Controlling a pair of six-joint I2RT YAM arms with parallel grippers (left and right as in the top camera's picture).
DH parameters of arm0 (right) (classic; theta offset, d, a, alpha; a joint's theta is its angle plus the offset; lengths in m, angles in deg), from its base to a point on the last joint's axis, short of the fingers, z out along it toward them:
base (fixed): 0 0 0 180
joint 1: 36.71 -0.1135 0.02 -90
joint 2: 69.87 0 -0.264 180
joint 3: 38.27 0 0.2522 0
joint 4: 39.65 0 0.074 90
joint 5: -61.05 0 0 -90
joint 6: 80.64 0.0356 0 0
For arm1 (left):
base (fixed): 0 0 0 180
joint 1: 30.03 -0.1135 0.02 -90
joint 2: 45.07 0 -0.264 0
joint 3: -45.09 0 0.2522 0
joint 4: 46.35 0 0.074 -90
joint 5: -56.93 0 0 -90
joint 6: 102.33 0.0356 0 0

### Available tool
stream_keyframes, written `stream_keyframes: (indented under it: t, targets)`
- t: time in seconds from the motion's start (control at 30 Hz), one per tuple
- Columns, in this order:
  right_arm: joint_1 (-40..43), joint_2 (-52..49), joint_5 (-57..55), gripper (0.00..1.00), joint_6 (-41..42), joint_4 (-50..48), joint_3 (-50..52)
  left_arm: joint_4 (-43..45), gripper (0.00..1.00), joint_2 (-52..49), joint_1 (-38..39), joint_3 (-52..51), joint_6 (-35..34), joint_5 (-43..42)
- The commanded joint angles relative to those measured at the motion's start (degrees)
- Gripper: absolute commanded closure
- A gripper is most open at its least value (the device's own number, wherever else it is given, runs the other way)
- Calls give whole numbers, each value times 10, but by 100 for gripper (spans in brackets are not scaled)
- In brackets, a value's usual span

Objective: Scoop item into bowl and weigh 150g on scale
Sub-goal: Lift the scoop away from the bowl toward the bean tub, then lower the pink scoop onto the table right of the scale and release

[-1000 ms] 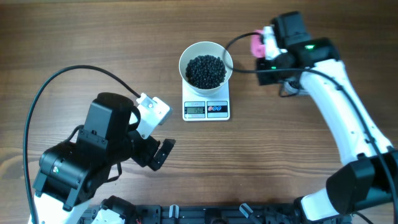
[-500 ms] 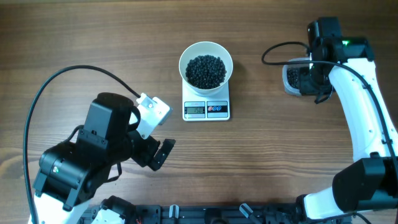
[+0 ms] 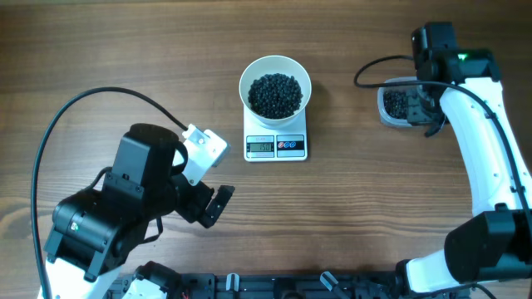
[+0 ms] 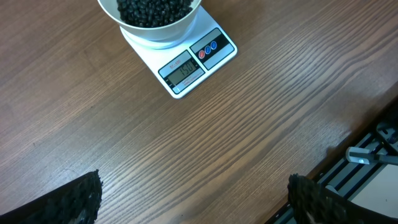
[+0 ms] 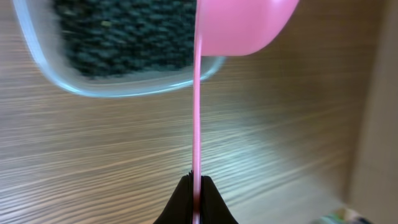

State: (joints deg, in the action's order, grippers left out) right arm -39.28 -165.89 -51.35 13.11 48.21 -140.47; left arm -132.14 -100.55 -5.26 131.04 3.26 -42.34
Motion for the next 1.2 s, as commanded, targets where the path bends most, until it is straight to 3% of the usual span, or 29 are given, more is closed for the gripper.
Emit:
stream_keyframes:
  t: [0.0, 0.37, 0.47, 0.6, 0.7, 0.9, 1.17]
  targets:
    - [9, 43, 120, 96, 44, -2, -45, 2, 0, 3, -3, 6, 7, 1]
    - [61, 224, 328, 96, 82, 56, -55, 2, 0, 3, -3, 6, 7, 1]
    - [60, 252, 360, 96, 137, 61, -28, 2, 0, 3, -3, 6, 7, 1]
    - [59, 266, 442, 96, 148, 56, 56, 2, 0, 3, -3, 6, 7, 1]
    - [59, 265, 522, 95, 141, 17, 143, 2, 0, 3, -3, 6, 7, 1]
    - [59, 265, 703, 96, 128, -178, 361, 2, 0, 3, -3, 6, 7, 1]
    - [59, 265, 726, 96, 132, -275, 511, 2, 0, 3, -3, 6, 7, 1]
